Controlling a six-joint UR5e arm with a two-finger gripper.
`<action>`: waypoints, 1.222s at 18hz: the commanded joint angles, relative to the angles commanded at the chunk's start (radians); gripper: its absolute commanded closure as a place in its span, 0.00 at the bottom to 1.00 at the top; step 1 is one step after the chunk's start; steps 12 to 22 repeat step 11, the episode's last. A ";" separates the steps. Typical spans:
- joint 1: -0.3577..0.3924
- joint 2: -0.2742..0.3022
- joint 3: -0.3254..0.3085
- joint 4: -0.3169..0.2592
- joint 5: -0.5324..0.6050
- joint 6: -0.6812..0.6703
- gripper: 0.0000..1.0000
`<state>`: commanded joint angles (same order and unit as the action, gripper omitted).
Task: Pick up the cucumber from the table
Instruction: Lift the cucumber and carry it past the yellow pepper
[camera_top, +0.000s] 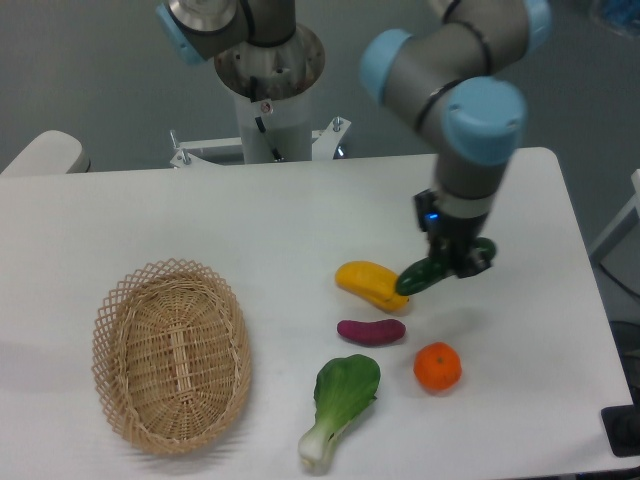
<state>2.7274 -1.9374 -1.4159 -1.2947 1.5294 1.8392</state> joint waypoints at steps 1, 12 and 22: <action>0.005 -0.006 0.005 0.003 -0.002 0.003 0.83; 0.005 -0.018 0.026 0.005 -0.017 -0.005 0.83; 0.005 -0.018 0.026 0.005 -0.017 -0.005 0.83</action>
